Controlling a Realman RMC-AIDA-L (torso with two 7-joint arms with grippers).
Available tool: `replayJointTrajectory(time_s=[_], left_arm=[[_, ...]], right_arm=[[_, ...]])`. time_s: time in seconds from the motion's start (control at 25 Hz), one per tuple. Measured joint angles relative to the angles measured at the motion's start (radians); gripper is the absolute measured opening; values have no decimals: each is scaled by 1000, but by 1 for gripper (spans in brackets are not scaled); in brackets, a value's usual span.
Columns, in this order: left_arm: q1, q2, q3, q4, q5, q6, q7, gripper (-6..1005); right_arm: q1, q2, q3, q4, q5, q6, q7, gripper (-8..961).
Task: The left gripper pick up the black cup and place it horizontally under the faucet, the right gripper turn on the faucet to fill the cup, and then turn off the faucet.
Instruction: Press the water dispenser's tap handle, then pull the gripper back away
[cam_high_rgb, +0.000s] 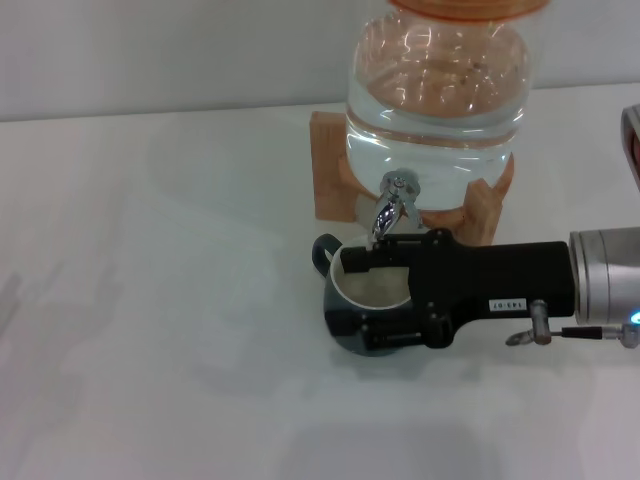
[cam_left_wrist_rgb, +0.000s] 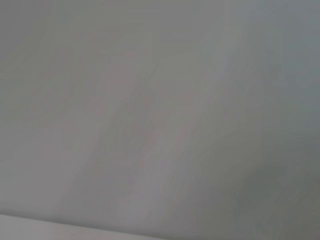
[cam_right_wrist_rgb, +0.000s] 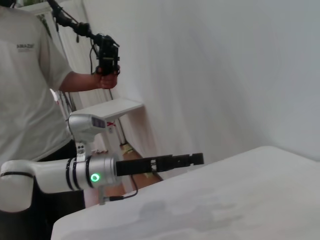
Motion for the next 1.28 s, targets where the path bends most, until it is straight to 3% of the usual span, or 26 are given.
replayJointTrajectory(time_s=[1.28], left_arm=[[1, -2, 0, 0, 1, 0, 2, 563]], right_arm=[[-9, -6, 103, 38, -17, -30, 6, 747]])
